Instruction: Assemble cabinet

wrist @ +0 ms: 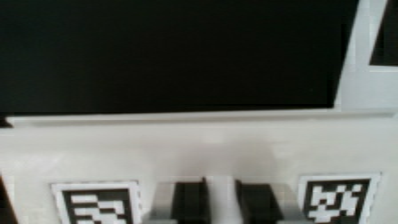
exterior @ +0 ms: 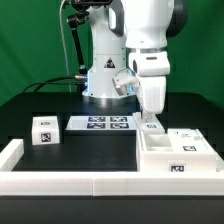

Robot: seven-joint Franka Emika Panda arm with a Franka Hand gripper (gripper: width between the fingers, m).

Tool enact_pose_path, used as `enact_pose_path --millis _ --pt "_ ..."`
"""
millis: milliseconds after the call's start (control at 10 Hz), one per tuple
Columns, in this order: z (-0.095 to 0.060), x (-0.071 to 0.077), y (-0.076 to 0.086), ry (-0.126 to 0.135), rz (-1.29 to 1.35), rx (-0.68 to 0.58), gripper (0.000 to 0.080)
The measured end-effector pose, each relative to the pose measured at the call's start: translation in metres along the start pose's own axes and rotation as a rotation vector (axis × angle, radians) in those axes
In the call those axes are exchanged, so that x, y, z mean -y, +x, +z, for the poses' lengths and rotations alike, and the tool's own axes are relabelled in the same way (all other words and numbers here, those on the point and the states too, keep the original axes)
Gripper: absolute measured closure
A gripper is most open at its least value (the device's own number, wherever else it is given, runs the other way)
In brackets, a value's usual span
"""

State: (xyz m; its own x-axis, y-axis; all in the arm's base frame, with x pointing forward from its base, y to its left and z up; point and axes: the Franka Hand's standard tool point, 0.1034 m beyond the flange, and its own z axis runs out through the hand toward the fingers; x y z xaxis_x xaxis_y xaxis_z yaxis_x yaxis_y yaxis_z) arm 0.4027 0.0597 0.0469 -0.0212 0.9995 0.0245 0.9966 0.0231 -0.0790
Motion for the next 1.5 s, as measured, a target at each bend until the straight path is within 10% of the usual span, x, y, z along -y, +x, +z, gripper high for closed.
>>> enact_pose_path --millis 900,1100,1300,1500 --pt "-0.0139 -0.003 -0.0063 0.009 0.032 0.017 0.0731" --pt "-0.0137 -0.0057 -0.0042 -0.038 0.033 0.005 0.0731" --pt "-0.0143 -0.0085 -0.0004 -0.139 0.032 -0.02 0.0731" --pt "-0.0139 -0.0096 -0.0048 -0.148 0.037 -0.019 0.0731"
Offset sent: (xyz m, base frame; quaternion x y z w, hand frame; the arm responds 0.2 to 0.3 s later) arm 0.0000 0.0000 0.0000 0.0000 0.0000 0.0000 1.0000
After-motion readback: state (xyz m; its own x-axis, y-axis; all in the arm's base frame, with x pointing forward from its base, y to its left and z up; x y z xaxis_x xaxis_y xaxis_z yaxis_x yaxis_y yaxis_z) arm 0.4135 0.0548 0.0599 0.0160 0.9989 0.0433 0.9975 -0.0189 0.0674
